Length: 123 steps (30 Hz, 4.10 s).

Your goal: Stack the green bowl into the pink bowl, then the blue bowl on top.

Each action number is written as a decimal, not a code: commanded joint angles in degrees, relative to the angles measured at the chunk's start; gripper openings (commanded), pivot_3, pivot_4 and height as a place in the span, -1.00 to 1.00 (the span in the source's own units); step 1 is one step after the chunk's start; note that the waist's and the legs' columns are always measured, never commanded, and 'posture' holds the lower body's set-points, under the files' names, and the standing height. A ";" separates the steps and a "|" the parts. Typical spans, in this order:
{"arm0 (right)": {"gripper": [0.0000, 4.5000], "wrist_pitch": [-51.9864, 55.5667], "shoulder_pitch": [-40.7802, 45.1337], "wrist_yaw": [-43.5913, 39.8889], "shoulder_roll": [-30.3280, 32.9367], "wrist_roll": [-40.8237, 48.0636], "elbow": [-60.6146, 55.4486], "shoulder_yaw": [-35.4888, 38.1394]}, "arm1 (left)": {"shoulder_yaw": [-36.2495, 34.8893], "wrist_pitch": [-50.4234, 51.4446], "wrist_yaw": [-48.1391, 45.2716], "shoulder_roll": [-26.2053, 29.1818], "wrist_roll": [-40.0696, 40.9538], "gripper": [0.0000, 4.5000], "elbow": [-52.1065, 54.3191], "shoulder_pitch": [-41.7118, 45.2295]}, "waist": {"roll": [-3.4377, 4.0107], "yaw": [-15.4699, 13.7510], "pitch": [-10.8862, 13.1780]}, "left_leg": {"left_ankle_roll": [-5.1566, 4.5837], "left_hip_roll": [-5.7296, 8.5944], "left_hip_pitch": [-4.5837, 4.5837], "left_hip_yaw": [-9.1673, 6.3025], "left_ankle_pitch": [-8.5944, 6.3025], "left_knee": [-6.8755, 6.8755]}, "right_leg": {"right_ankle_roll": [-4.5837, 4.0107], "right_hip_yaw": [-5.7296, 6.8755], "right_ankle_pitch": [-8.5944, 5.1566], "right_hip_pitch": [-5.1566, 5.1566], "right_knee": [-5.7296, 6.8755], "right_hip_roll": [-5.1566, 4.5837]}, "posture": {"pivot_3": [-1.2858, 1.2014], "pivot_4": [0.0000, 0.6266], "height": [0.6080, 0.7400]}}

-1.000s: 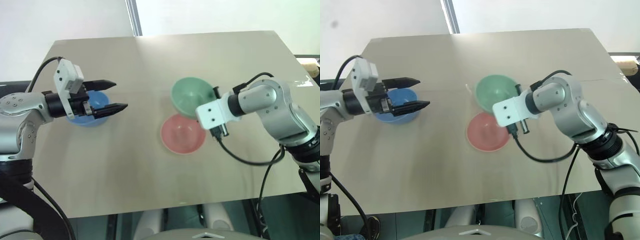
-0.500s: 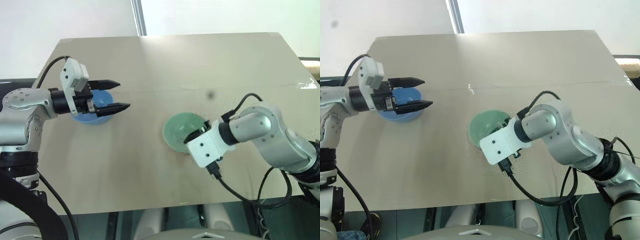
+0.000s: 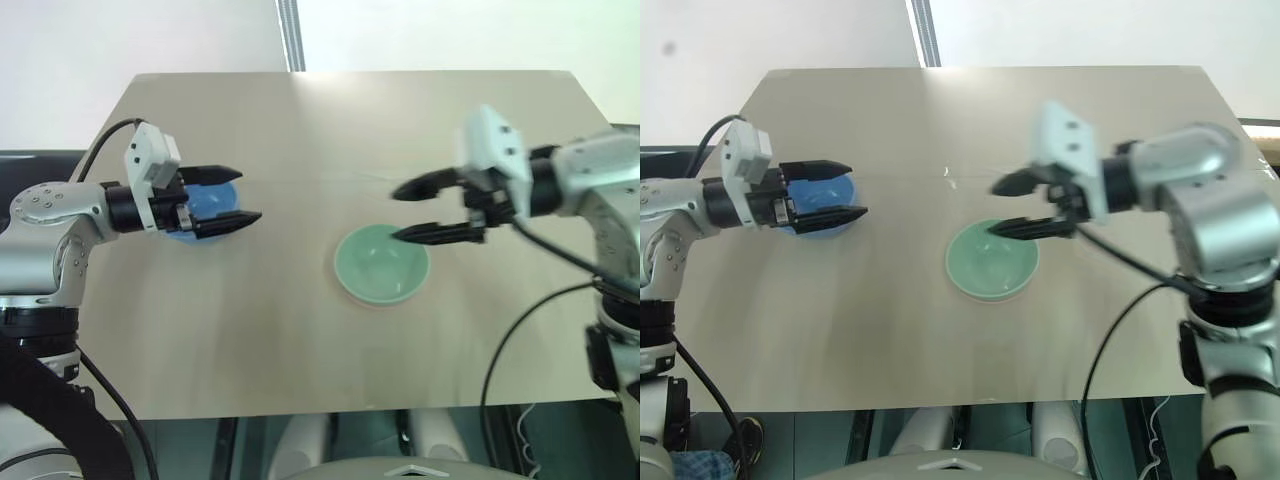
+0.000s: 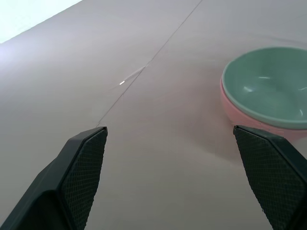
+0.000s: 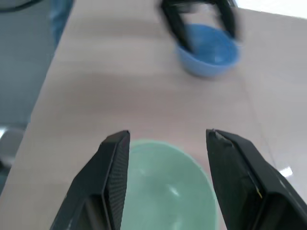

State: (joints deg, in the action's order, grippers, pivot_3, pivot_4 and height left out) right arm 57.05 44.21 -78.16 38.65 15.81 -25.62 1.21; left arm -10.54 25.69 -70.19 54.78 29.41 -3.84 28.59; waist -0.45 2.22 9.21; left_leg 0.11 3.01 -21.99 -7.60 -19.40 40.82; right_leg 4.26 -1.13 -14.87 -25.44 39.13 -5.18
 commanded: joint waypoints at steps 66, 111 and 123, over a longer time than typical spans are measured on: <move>0.98 -21.22 -33.82 19.53 6.86 35.34 7.15 24.57 | 6.71 -25.46 9.37 -4.20 -23.68 0.99 -24.39 3.01 | -0.02 0.05 0.01 | -0.01 0.09 0.26 0.37 0.00 0.28 | 0.01 -0.40 0.00 -0.01 0.65 0.08 | 0.03 -0.52 1.00; 1.00 -22.79 -31.62 18.08 7.97 34.76 8.78 23.00 | 23.12 -29.19 -15.64 -20.34 -10.05 -0.97 5.06 16.03 | -0.02 0.15 0.02 | -0.02 0.10 0.24 0.41 0.00 0.36 | 0.01 -0.43 0.00 0.00 0.65 0.11 | 0.03 -0.52 1.00; 1.00 -22.84 -33.03 18.47 8.45 34.64 7.96 24.58 | 25.31 -28.91 -21.64 -18.30 -9.07 -0.97 7.80 13.45 | -0.03 -0.06 0.02 | -0.03 0.09 0.35 0.39 0.00 0.38 | 0.01 -0.42 0.00 0.17 0.61 0.16 | 0.03 -0.52 1.00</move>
State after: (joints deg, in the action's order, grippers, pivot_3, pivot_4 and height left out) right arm 35.28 11.39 -59.65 46.01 50.00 -16.19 23.45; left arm 15.25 -2.17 -91.34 35.78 20.24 3.24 41.74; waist -0.47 2.17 9.23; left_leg 0.09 3.10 -21.65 -7.21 -19.40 41.20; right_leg 4.27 -1.54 -14.87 -25.27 39.74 -5.02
